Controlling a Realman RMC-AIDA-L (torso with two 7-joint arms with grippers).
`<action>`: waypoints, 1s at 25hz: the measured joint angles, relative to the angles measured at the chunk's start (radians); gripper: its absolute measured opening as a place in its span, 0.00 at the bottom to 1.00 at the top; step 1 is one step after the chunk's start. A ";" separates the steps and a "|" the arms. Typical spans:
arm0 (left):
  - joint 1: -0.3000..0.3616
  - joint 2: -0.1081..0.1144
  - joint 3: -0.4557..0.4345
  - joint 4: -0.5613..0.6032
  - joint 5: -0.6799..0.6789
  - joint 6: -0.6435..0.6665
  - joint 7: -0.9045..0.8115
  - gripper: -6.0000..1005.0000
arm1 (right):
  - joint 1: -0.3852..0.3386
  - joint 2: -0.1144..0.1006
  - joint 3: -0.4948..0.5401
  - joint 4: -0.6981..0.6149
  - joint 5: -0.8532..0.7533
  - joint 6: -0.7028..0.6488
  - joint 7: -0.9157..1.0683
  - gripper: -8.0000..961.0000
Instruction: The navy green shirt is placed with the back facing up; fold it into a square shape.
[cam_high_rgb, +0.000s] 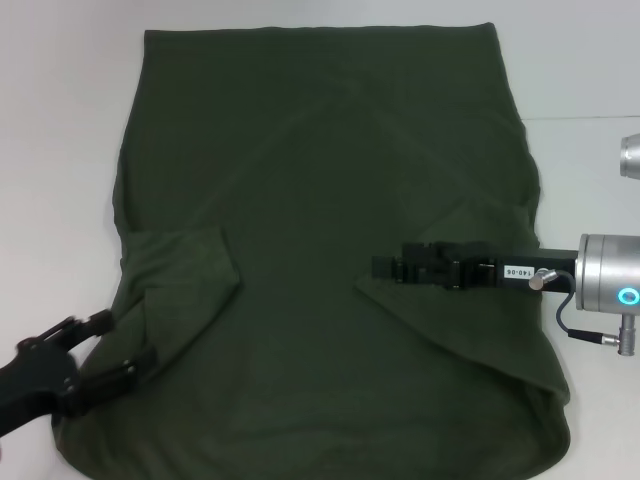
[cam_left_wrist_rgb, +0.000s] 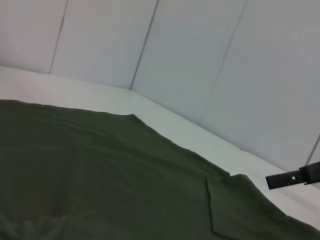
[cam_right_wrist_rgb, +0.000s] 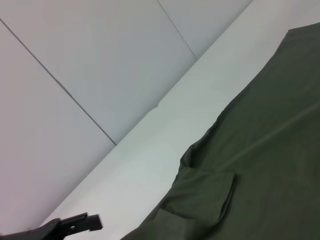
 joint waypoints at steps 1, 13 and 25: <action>0.013 -0.001 -0.003 0.015 0.000 0.010 -0.002 0.91 | 0.002 0.000 0.001 0.002 0.000 0.000 0.001 0.97; 0.094 -0.016 -0.053 0.068 0.042 0.006 0.019 0.91 | 0.014 -0.003 0.005 0.004 0.001 0.010 0.007 0.97; 0.098 -0.029 -0.068 0.066 0.107 -0.102 0.082 0.91 | 0.017 -0.008 0.008 0.004 0.012 0.010 0.007 0.97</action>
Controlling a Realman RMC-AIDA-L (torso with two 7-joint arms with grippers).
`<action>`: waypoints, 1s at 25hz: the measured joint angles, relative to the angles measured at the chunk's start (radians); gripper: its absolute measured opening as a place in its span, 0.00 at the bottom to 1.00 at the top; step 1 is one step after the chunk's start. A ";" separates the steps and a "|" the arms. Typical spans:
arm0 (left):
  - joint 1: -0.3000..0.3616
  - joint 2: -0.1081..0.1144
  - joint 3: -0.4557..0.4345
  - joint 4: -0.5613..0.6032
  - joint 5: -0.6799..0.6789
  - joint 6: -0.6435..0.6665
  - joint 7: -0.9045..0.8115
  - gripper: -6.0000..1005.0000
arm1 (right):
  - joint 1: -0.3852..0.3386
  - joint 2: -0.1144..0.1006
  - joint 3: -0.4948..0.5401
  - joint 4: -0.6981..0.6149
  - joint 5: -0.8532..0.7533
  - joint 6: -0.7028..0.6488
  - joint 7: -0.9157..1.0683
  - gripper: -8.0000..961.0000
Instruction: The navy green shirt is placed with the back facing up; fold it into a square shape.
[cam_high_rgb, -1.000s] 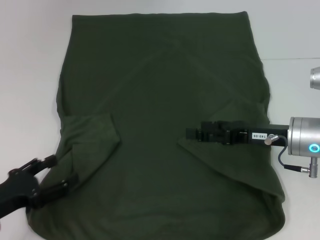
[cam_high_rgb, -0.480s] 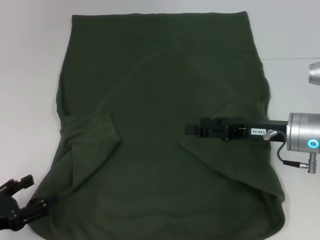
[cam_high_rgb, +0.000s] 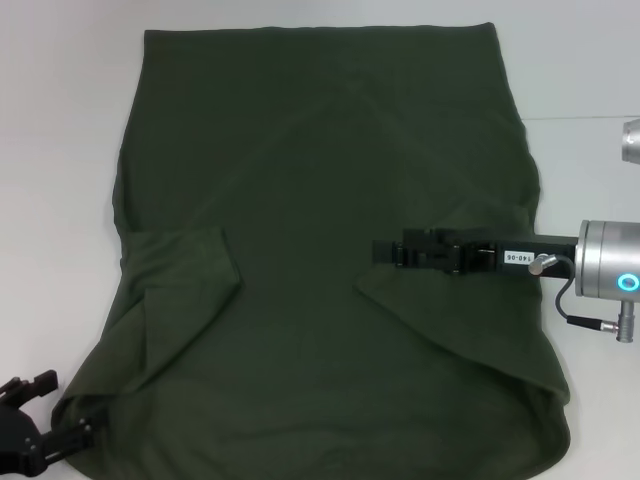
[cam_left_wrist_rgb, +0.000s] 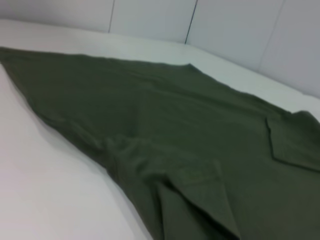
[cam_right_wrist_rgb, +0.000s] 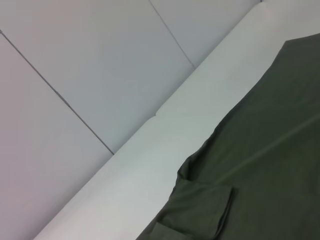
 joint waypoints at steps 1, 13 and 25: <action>-0.001 0.000 0.000 0.000 0.005 -0.003 -0.001 0.91 | 0.000 0.000 0.000 0.000 0.000 0.000 0.000 0.97; -0.004 -0.002 0.004 -0.006 0.035 -0.019 -0.009 0.91 | 0.001 -0.002 0.000 0.000 0.015 -0.003 0.001 0.97; -0.014 -0.002 0.004 -0.001 0.075 -0.016 -0.037 0.79 | 0.003 -0.002 0.000 0.000 0.025 -0.005 0.001 0.97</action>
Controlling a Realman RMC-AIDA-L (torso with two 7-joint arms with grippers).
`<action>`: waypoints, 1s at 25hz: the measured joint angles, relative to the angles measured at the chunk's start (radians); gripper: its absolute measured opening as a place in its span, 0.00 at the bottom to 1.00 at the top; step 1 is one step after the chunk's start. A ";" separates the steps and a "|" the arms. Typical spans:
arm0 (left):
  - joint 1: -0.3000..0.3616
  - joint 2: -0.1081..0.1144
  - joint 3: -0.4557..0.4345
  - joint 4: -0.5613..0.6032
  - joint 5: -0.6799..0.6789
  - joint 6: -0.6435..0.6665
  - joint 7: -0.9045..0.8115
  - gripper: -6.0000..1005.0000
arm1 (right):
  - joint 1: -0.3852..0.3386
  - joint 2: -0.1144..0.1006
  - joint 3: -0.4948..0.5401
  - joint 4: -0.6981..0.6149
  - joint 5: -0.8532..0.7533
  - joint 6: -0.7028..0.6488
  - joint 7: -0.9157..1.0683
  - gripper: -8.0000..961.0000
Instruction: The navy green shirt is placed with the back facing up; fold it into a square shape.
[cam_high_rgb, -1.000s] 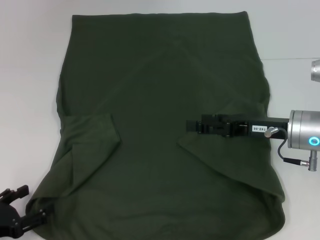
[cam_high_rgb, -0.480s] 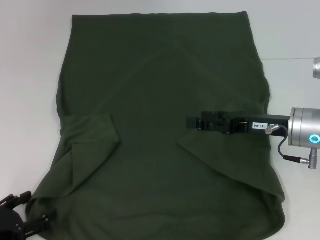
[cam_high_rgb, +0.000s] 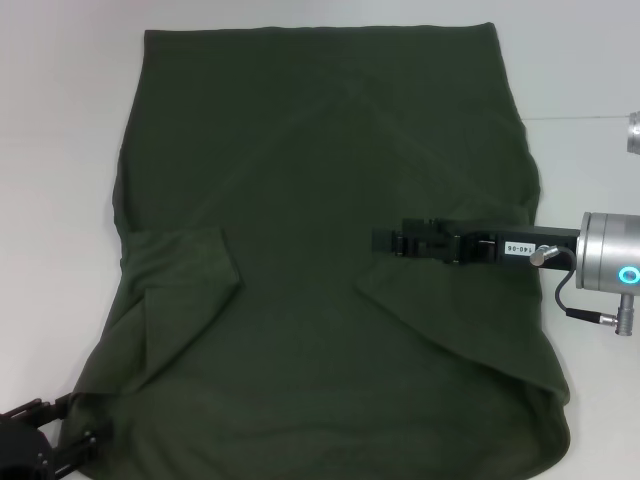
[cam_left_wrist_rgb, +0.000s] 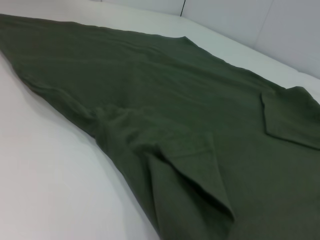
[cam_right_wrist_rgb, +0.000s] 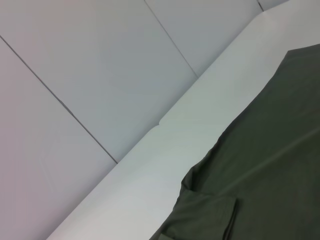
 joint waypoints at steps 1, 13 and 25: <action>0.000 0.000 0.000 0.000 0.000 0.000 0.000 0.76 | 0.000 0.000 0.000 0.000 0.000 -0.001 0.000 0.97; -0.011 0.000 -0.001 0.008 0.002 -0.001 -0.003 0.44 | -0.001 0.000 0.000 0.000 0.000 -0.003 0.000 0.97; -0.019 0.000 0.000 0.030 0.013 0.000 -0.024 0.04 | -0.002 0.000 0.000 0.000 0.003 -0.005 0.000 0.97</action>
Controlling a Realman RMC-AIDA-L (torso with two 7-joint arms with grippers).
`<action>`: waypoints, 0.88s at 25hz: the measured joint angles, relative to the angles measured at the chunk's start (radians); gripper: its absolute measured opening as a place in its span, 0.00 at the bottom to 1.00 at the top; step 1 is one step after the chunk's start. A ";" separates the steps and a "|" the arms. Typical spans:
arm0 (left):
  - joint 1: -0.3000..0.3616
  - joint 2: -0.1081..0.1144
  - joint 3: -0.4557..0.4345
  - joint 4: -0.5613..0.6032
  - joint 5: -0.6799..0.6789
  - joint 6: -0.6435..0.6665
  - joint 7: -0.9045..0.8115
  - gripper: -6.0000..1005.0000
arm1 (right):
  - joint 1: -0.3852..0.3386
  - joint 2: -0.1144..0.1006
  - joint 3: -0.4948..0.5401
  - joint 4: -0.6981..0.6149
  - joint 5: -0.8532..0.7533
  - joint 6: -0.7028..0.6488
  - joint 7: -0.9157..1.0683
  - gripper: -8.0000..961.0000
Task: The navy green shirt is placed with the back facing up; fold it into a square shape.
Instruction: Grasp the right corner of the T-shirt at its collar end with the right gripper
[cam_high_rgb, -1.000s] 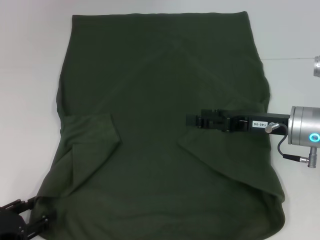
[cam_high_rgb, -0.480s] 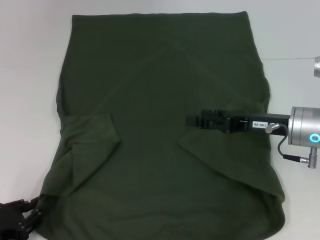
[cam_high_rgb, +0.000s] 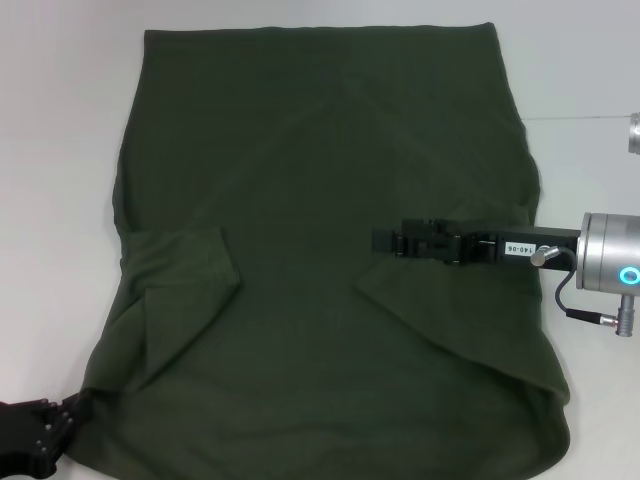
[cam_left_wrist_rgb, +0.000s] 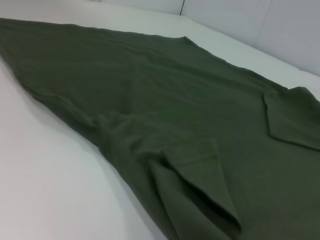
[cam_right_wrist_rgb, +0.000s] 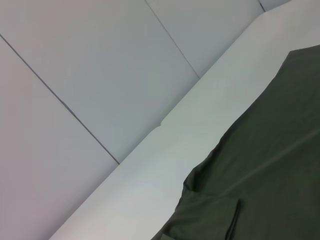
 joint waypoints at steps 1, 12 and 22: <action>-0.001 0.000 0.000 0.000 0.000 0.002 -0.001 0.04 | 0.000 0.000 0.000 0.000 0.000 0.000 0.000 0.97; -0.042 0.001 -0.010 0.014 -0.008 0.123 -0.044 0.04 | -0.031 -0.072 -0.012 -0.020 -0.102 -0.118 0.155 0.97; -0.075 0.000 -0.011 0.004 -0.009 0.118 -0.069 0.04 | -0.172 -0.131 0.007 -0.142 -0.138 -0.270 0.318 0.97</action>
